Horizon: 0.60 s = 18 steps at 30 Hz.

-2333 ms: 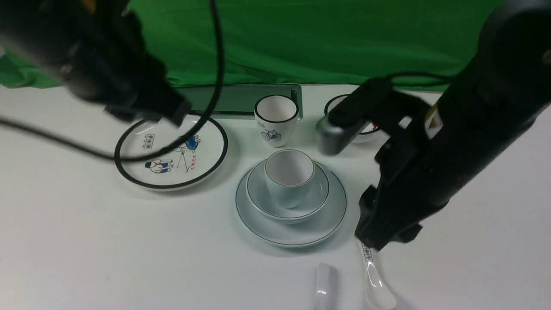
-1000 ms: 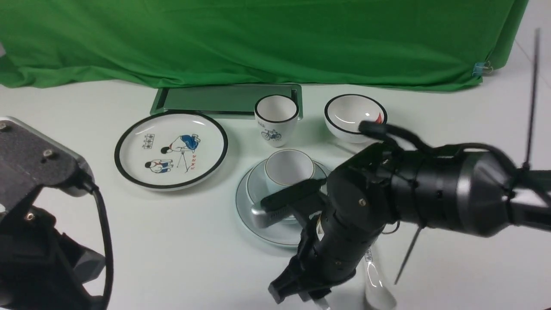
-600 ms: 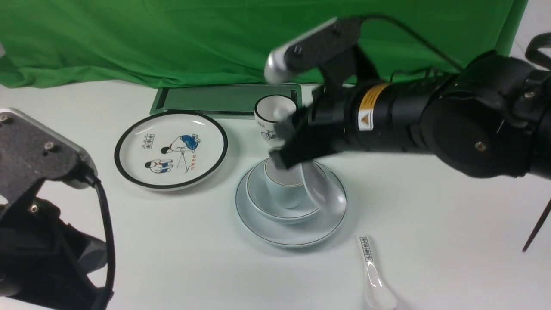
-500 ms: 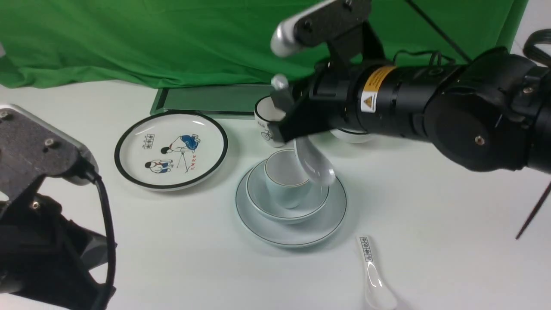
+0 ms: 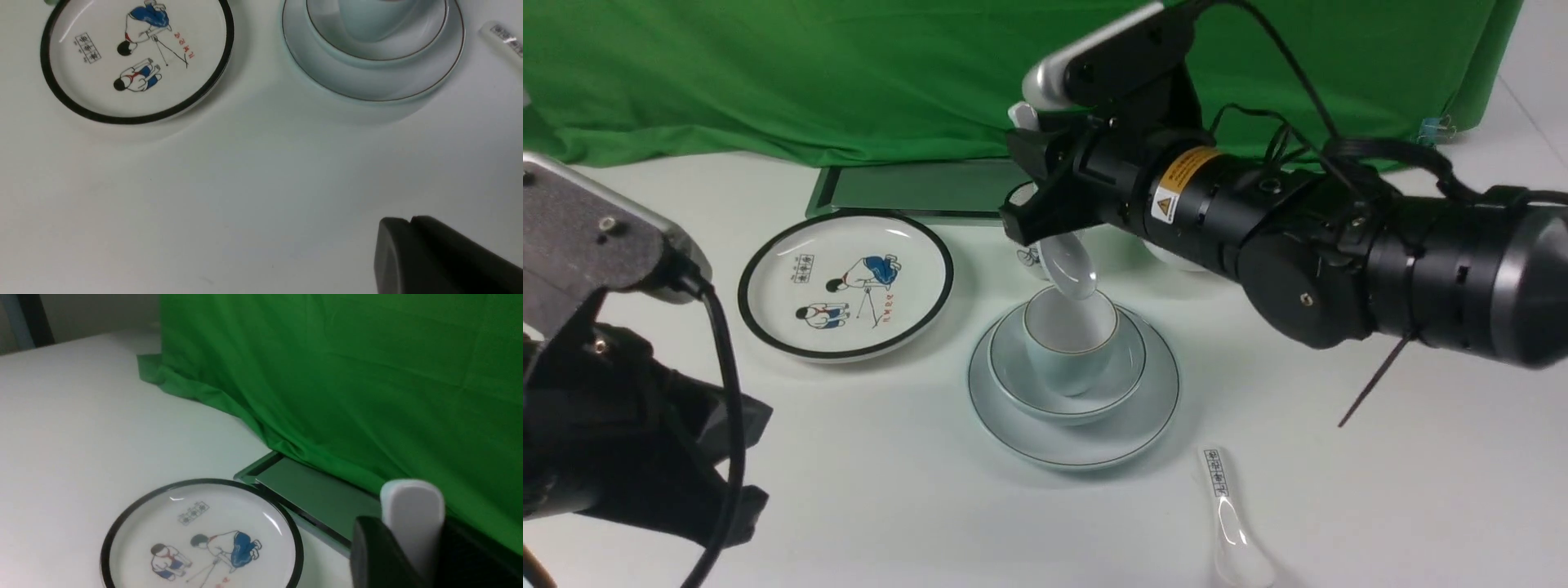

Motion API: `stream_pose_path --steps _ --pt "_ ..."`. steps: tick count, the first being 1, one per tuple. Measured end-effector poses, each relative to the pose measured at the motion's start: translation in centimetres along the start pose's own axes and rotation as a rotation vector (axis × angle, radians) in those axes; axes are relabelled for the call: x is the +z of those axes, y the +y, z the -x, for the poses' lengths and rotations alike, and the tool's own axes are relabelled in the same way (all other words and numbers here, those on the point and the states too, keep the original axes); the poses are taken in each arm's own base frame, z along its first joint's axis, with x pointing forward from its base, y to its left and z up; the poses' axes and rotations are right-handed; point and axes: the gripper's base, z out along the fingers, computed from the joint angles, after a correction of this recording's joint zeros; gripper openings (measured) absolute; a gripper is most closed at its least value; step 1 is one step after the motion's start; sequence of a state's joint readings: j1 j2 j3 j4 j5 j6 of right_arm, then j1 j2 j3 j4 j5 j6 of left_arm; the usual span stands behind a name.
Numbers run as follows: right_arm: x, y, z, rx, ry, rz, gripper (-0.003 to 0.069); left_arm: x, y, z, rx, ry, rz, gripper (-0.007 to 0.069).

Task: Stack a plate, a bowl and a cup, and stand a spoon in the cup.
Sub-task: Use the right arm to put the blue soup spoon into the blue teacup in the middle

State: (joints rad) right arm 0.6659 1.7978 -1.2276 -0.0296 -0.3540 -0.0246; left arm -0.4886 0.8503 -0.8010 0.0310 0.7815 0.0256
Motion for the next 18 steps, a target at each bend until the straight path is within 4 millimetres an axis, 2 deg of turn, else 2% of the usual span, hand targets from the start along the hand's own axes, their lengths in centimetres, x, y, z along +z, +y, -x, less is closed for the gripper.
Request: stream_pose_path --steps 10,14,18 --pt "1.8 0.1 -3.5 -0.002 0.109 0.006 0.0206 0.0 0.3 0.4 0.027 -0.046 0.028 -0.0036" --pt "2.1 0.1 -4.2 -0.002 0.133 0.007 0.0237 0.0 0.3 0.4 0.032 -0.047 0.032 -0.0036" --pt "1.9 0.1 -3.9 -0.003 0.132 0.007 0.0255 -0.2 0.3 0.4 -0.002 -0.053 0.033 -0.0036"
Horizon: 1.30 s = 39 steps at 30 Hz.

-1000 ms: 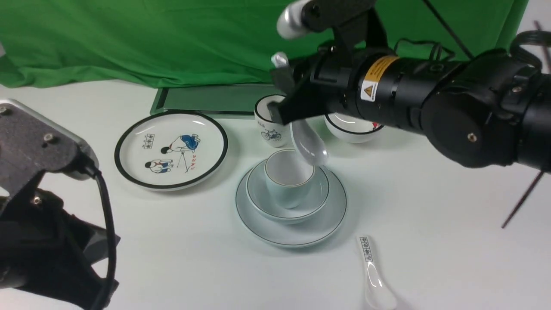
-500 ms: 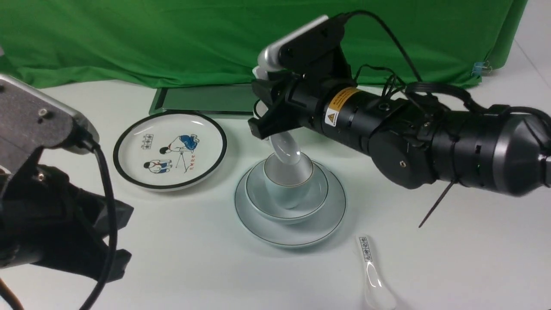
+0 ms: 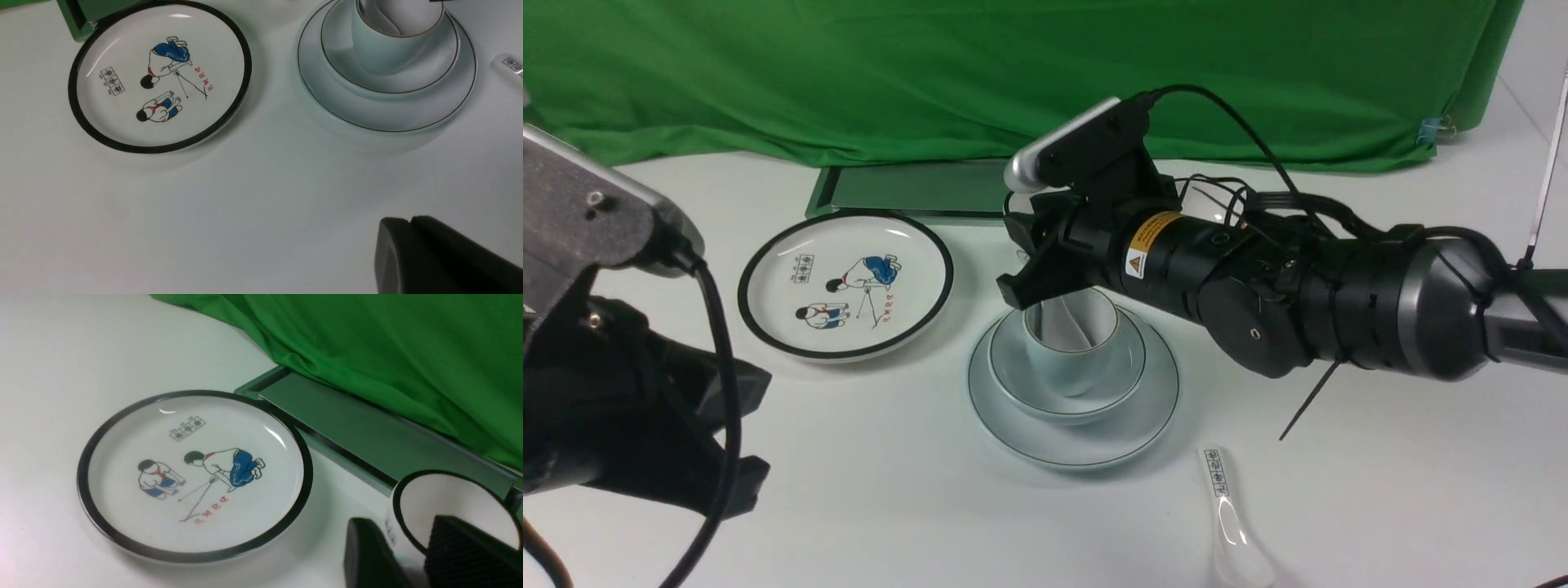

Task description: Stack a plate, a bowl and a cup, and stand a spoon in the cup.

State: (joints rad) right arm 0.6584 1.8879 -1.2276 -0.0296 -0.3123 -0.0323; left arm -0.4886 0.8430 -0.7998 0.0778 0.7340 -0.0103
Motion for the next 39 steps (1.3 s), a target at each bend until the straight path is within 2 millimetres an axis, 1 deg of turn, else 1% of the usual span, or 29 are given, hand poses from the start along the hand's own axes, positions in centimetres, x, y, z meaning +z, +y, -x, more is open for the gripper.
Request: stream_pose_path --steps 3,5,7,10,11,13,14,15,16,17,18,19,20,22,23,24,25,26,27,29,30,31,32,33,34,35,38,39 --pt "-0.6 -0.1 0.6 -0.003 0.012 -0.002 0.0256 -0.5 0.1 -0.3 -0.016 -0.023 0.006 -0.0036" --pt "-1.7 -0.3 1.6 -0.004 0.015 -0.007 0.0256 -1.2 0.1 -0.8 -0.031 -0.051 0.012 -0.0036" --pt "-3.7 -0.6 3.3 -0.007 0.032 -0.014 0.0254 -2.5 0.2 -2.0 -0.040 -0.100 0.019 -0.0036" --pt "-7.0 -1.0 5.6 -0.032 0.054 -0.027 0.0223 -4.7 0.2 -4.4 -0.052 -0.189 0.022 -0.0036" --pt "-7.3 -1.0 5.7 -0.035 0.058 -0.027 0.0220 -4.6 0.2 -4.5 -0.051 -0.184 0.022 -0.0036" --pt "-10.2 -1.3 7.3 -0.064 0.079 -0.036 0.0189 -6.3 0.2 -6.5 -0.057 -0.269 0.026 -0.0036" --pt "-10.4 -1.3 7.4 -0.069 0.080 -0.036 0.0187 -6.7 0.2 -6.7 -0.058 -0.286 0.026 -0.0036" --pt "-12.2 -1.4 8.1 -0.077 0.080 -0.041 0.0170 -7.6 0.2 -7.6 -0.062 -0.338 0.027 -0.0036" --pt "-12.7 -1.4 8.3 -0.077 0.070 -0.043 0.0168 -7.8 0.2 -7.9 -0.063 -0.353 0.028 -0.0036" --pt "-14.4 -1.4 8.7 -0.080 0.058 -0.047 0.0151 -8.8 0.2 -8.7 -0.065 -0.408 0.032 -0.0036" --pt "-15.4 -1.4 8.8 -0.084 0.047 -0.050 0.0143 -9.3 0.3 -9.1 -0.064 -0.438 0.036 -0.0036" --pt "-16.9 -1.4 8.6 -0.086 0.035 -0.052 0.0129 -10.0 0.3 -9.7 -0.060 -0.486 0.047 -0.0036" --pt "-17.4 -1.4 8.7 -0.087 0.025 -0.054 0.0125 -10.1 0.4 -9.8 -0.058 -0.492 0.051 -0.0036" --pt "-20.4 -1.2 8.1 -0.089 -0.015 -0.060 0.0090 -11.2 0.6 -10.7 -0.044 -0.554 0.083 -0.0036" --pt "-20.5 -1.1 7.8 -0.089 -0.011 -0.059 0.0087 -11.3 0.6 -10.7 -0.044 -0.557 0.084 -0.0036" --pt "-22.6 -1.0 7.3 -0.091 -0.050 -0.064 0.0055 -11.7 0.7 -11.1 -0.039 -0.577 0.099 -0.0036" --pt "-23.4 -0.9 6.7 -0.092 -0.061 -0.065 0.0039 -11.7 0.7 -11.3 -0.037 -0.577 0.103 -0.0036" --pt "-23.6 -0.8 6.6 -0.092 -0.066 -0.066 0.0035 -11.7 0.7 -11.3 -0.037 -0.578 0.103 -0.0036" --pt "-25.2 -0.7 6.3 -0.092 -0.106 -0.072 0.0014 -11.7 0.8 -11.4 -0.036 -0.569 0.107 -0.0036" --pt "-27.2 -0.5 5.4 -0.094 -0.152 -0.078 0.0010 -11.7 0.8 -11.4 -0.037 -0.562 0.107 -0.0036" --pt "-28.7 -0.4 5.0 -0.094 -0.197 -0.085 0.0010 -11.7 0.8 -11.4 -0.037 -0.561 0.107 -0.0036" --pt "-28.8 -0.4 4.8 -0.095 -0.201 -0.085 0.0010 -11.7 0.8 -11.4 -0.037 -0.561 0.107 -0.0036" --pt "-30.5 -0.2 4.4 -0.095 -0.256 -0.093 0.0008 -11.7 0.8 -11.5 -0.037 -0.560 0.107 -0.0036" --pt "-31.2 -0.2 4.2 -0.096 -0.278 -0.096 0.0008 -11.7 0.8 -11.5 -0.037 -0.560 0.107 -0.0036" --pt "-31.3 -0.2 4.0 -0.096 -0.280 -0.097 0.0008 -11.7 0.8 -11.5 -0.037 -0.560 0.107 -0.0036" --pt "-32.3 -0.1 3.8 -0.096 -0.314 -0.103 0.0008 -11.7 0.8 -11.5 -0.037 -0.559 0.107 -0.0034" --pt "-34.2 0.0 3.6 -0.096 -0.368 -0.113 0.0012 -11.7 0.8 -11.5 -0.037 -0.559 0.108 -0.0031" --pt "-34.4 0.0 3.5 -0.096 -0.377 -0.115 0.0013 -11.7 0.8 -11.5 -0.037 -0.559 0.108 -0.0031"
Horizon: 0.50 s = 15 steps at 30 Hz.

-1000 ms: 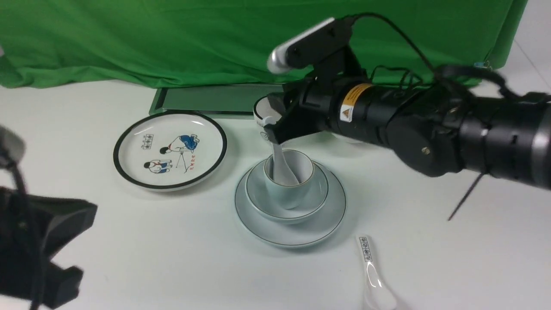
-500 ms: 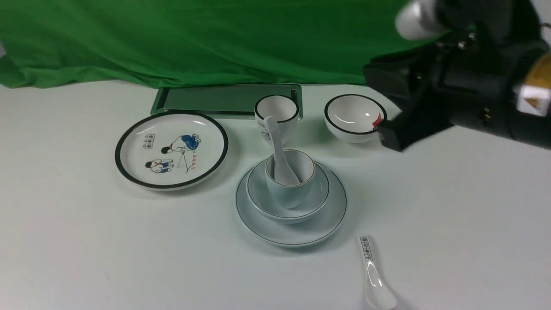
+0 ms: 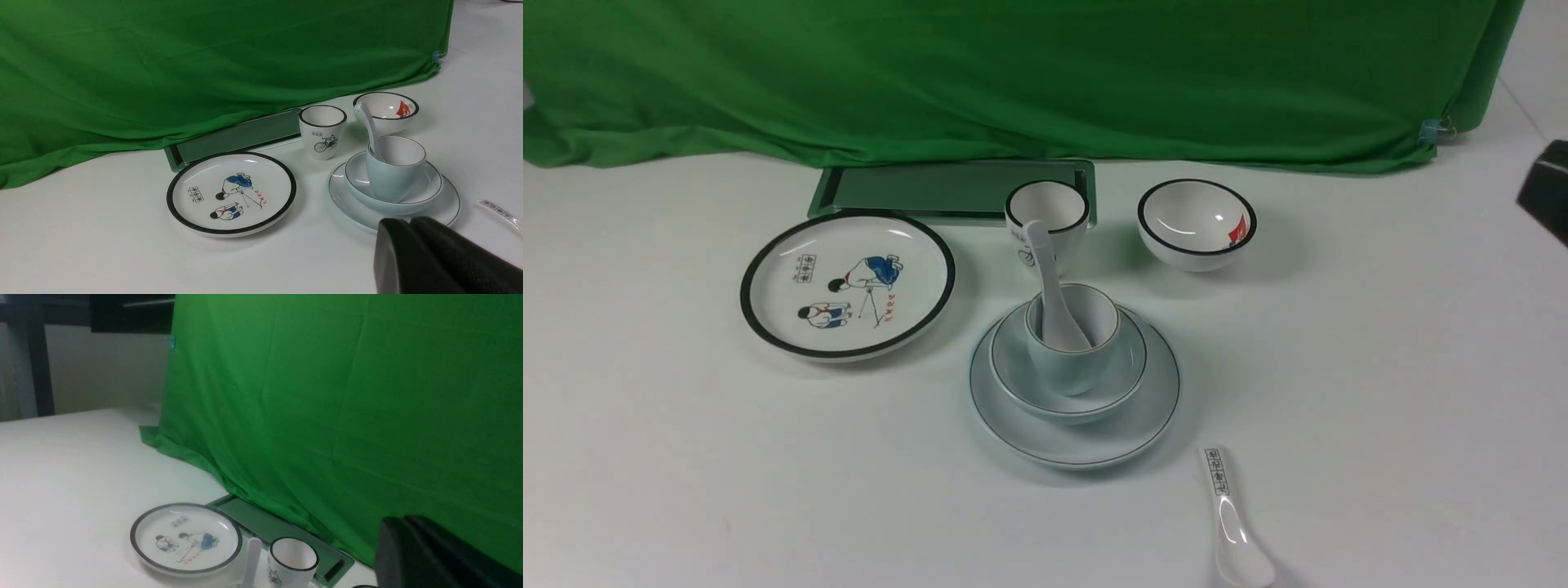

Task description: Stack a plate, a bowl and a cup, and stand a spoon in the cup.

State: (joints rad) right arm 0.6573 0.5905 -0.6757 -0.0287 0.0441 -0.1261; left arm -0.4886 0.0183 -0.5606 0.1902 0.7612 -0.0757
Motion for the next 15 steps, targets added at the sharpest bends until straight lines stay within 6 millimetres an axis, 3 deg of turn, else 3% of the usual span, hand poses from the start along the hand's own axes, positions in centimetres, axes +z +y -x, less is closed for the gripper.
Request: stream_pose_path --steps 12,15 --pt "-0.44 -0.02 0.04 0.000 -0.011 -0.003 0.0048 0.00 0.00 0.00 0.000 0.000 0.000 -0.0031" --pt "-0.64 -0.03 0.02 0.000 -0.006 -0.003 0.0024 0.00 0.00 0.00 0.000 0.000 0.000 -0.0031"
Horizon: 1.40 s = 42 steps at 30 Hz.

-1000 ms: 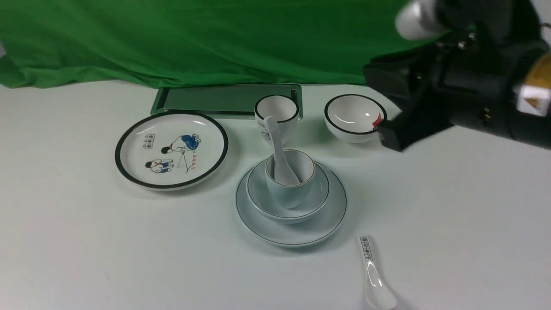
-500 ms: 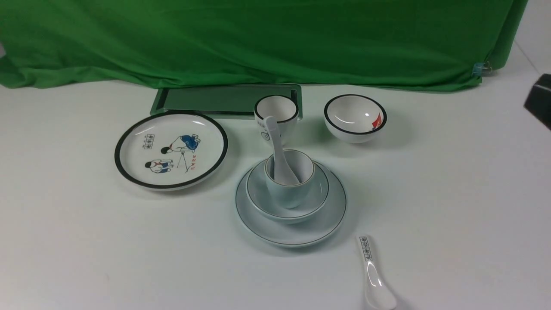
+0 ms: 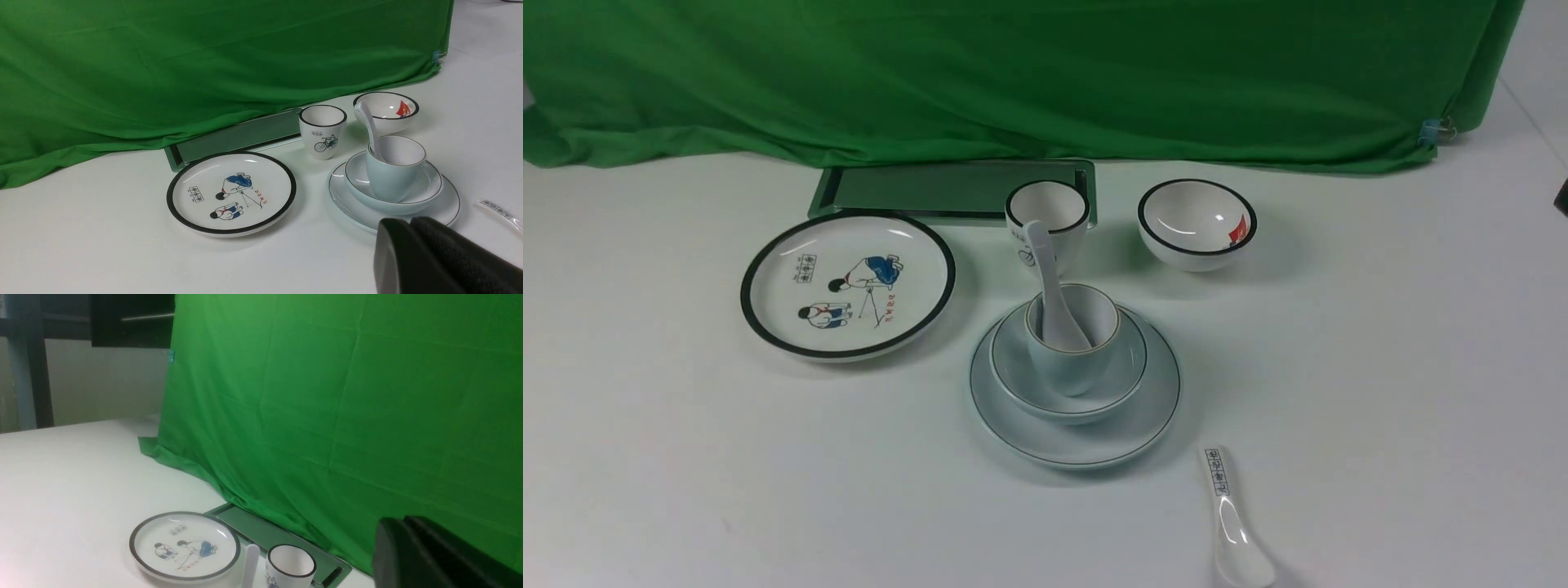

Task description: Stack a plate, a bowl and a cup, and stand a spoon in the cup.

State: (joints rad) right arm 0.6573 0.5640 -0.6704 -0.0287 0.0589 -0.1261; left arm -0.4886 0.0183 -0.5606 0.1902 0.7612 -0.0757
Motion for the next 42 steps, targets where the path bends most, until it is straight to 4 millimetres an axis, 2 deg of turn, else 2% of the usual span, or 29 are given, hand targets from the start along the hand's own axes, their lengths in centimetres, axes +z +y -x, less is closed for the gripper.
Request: stream_pose_path --steps 4,8,13,14,15,23,27,34,42 --pt "-0.5 0.0 -0.3 0.008 0.020 0.001 0.0010 0.0 0.0 0.0 0.000 0.000 0.000 -0.0031" --pt "-0.8 0.3 -1.5 0.025 0.050 0.003 0.0010 0.0 0.0 0.0 0.000 0.000 0.000 -0.0031" --pt "-2.4 0.4 -6.6 0.100 0.134 -0.099 0.0010 0.0 0.0 0.0 0.000 0.001 0.000 -0.0031" --pt "-2.8 0.3 -7.5 0.110 0.141 -0.137 0.0010 0.0 0.0 0.0 0.000 0.001 0.000 -0.0031" --pt "-3.6 0.3 -9.8 0.126 0.160 -0.212 0.0010 0.0 0.0 0.0 0.000 0.002 0.000 -0.0031" --pt "-6.9 0.7 -17.7 0.164 0.237 -0.526 0.0010 0.0 0.0 0.0 0.000 0.002 0.000 -0.0031" --pt "-7.8 0.9 -18.5 0.162 0.237 -0.598 0.0010 0.0 0.0 0.0 0.001 0.004 0.001 -0.0031" --pt "-8.2 1.2 -19.6 0.194 0.357 -0.608 0.0010 0.0 0.0 0.0 0.001 0.003 0.002 -0.0031" --pt "-8.2 1.2 -19.7 0.199 0.367 -0.607 0.0013 0.0 0.0 0.0 0.001 0.003 0.002 -0.0031"
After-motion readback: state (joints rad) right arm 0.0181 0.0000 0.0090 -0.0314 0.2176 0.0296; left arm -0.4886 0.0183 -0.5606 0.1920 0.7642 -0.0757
